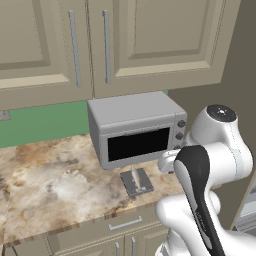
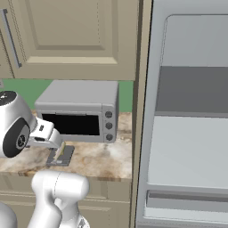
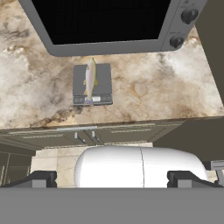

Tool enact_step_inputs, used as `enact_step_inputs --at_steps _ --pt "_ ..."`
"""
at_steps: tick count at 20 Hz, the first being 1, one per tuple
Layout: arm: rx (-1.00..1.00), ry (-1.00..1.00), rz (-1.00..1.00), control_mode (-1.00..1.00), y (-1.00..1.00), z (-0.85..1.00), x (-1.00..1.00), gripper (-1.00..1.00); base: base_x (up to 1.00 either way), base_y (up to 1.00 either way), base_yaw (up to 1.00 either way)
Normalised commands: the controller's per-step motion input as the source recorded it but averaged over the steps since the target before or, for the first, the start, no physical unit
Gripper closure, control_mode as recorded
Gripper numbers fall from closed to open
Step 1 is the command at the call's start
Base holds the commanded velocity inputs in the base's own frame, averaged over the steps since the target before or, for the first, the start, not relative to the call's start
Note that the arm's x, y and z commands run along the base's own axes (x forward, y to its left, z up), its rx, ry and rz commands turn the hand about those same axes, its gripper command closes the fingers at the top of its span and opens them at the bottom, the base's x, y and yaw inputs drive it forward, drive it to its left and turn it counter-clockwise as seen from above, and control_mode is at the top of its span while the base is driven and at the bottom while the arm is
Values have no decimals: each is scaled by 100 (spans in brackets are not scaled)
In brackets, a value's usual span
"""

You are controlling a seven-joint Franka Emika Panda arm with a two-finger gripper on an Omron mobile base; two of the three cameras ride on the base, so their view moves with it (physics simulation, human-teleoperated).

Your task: Take the fish from the fridge and place it on the digital scale on the counter by the fridge. Wait a few seconds for a reading, then move it to the plate on the dining counter.

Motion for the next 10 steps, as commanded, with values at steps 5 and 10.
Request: enact_step_inputs --at_steps 5,10 --pt "0 0 0 -100 0 0 0 -100 0 0 0" --pt "0 0 0 -100 0 0 0 -100 0 0 0"
